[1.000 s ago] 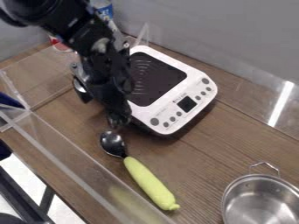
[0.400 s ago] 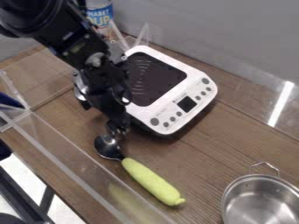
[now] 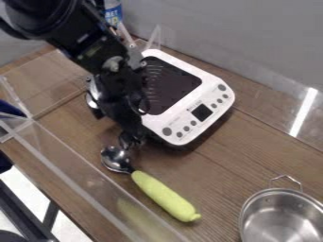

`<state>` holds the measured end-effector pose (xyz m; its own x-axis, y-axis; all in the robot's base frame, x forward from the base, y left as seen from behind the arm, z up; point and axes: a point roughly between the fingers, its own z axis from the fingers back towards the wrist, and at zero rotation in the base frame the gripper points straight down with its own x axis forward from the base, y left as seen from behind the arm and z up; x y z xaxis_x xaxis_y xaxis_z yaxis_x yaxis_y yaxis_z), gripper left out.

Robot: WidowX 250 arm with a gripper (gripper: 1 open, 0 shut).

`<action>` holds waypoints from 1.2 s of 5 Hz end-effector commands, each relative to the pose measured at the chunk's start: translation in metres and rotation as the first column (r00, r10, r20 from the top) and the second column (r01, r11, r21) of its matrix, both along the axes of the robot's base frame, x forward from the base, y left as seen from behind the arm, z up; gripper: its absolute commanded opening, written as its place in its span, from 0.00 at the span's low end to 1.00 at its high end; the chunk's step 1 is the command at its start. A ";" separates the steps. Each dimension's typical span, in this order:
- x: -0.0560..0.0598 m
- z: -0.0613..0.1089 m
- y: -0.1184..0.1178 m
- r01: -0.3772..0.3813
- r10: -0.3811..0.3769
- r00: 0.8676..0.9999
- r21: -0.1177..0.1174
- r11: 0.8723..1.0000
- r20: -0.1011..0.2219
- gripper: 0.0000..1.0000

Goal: Put green spoon on the white and black stove top

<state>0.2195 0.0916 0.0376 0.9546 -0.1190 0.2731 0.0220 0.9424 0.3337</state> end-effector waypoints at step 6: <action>0.001 0.005 0.009 0.124 -0.125 0.992 0.033 0.992 0.012 1.00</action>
<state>0.2195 0.0969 0.0358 0.9308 -0.2656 0.2512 0.1654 0.9188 0.3585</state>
